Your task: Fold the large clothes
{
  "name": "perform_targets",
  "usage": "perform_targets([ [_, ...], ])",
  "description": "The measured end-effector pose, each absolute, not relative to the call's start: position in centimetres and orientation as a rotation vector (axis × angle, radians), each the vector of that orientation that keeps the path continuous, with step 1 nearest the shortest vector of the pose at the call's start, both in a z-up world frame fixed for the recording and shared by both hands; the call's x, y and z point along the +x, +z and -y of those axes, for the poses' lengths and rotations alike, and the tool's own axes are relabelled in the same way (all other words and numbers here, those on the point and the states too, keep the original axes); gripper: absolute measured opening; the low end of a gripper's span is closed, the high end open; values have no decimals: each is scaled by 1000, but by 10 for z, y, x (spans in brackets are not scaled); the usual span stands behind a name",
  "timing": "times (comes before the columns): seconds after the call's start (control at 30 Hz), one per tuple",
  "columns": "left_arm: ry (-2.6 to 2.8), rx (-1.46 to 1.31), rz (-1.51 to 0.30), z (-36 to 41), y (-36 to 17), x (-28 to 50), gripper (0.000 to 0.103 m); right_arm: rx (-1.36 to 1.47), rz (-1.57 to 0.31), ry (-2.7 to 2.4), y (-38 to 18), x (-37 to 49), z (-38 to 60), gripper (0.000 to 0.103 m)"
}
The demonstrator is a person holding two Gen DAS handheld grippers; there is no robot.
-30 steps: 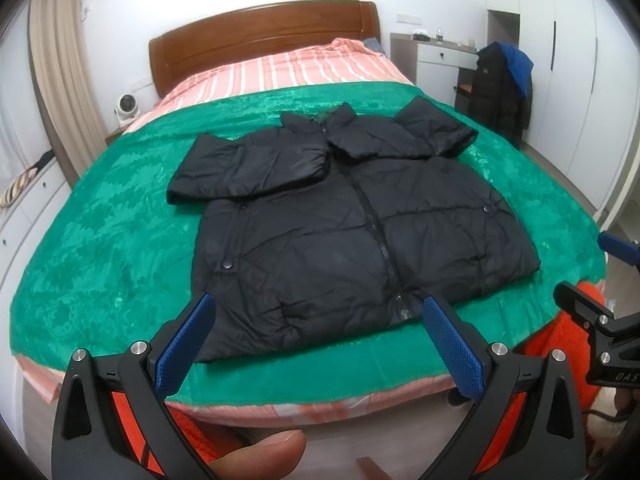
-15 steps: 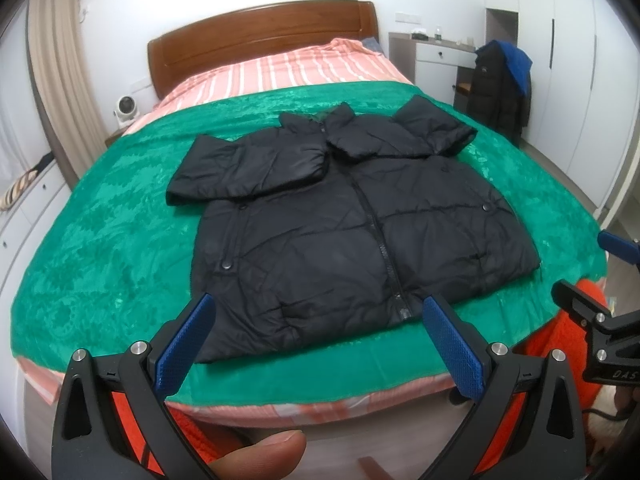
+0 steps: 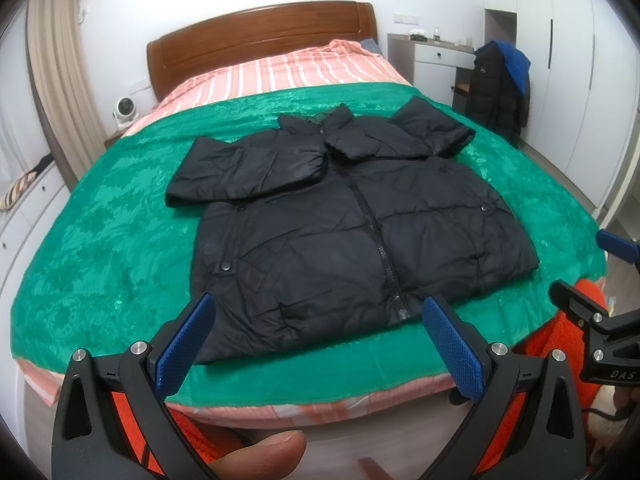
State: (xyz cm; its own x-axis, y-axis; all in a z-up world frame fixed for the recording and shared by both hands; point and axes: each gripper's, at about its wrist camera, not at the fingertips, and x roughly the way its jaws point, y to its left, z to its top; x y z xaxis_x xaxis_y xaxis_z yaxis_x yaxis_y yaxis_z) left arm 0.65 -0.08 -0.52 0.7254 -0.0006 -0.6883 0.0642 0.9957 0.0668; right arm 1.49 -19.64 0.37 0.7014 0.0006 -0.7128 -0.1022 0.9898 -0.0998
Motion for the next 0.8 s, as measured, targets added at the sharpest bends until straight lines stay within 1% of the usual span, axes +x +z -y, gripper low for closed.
perform_targets([
  [0.8,-31,95,-773,6,-7,10,103,-122,-776,46,5,14,201,103],
])
